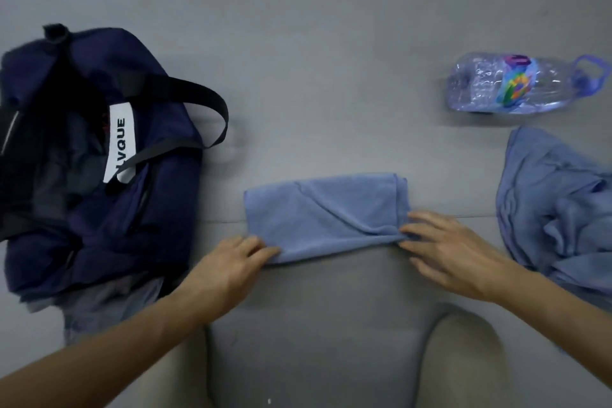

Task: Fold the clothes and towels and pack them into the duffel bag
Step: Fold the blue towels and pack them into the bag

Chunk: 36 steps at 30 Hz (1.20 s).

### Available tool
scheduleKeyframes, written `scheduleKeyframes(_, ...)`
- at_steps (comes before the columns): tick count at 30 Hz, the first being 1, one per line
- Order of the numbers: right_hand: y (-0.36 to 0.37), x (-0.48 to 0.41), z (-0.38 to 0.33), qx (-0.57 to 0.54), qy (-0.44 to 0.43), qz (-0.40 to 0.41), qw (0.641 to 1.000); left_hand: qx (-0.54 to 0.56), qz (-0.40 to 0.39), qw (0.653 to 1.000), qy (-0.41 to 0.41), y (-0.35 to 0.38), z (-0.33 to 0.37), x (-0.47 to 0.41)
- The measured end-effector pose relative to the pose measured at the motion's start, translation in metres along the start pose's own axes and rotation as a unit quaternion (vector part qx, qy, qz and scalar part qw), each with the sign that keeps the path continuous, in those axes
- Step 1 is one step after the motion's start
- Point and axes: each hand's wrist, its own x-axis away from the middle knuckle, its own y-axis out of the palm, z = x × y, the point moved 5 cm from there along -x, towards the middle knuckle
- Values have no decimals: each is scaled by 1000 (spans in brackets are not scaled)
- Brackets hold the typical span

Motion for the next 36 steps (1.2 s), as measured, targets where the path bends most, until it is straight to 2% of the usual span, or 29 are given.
scheduleKeyframes(3,3,-4,-6,-23,23,-21,999,-19,-42,999,8,12,9,2)
scheduleKeyframes(6,-9,-28,-14,-59,15,37,997,-32,-6,999,-22,2,18,-18)
scheduleKeyframes(8,-10,-52,-19,-46,-12,49,998,-26,-4,996,-90,2,17,-39)
scheduleKeyframes(11,5,-84,-12,-2,-34,9,999,1,-74,973,-219,20,13,-63)
scheduleKeyframes(13,14,-95,-2,22,-22,-20,999,12,-106,962,-251,32,8,-80)
scheduleKeyframes(16,15,-97,5,28,26,-18,999,-17,-90,971,-220,26,-22,-111)
scheduleKeyframes(19,18,-90,-7,12,72,25,997,-93,-71,980,-163,10,-57,-144)
scheduleKeyframes(23,32,-71,-39,3,53,28,998,-126,-46,976,-171,-8,-73,-171)
scheduleKeyframes(25,37,-61,-55,2,31,14,999,-107,-9,979,-174,-11,-68,-174)
scheduleKeyframes(27,38,-55,-64,5,20,11,1000,-64,51,989,-122,-10,-49,-162)
scheduleKeyframes(29,36,-53,-66,13,4,21,1000,-32,90,995,-29,2,-20,-133)
scheduleKeyframes(32,45,-49,-65,45,-49,21,998,-14,24,997,67,29,21,-77)
scheduleKeyframes(36,60,-48,-50,68,-87,-6,994,-41,-52,996,61,51,25,-41)
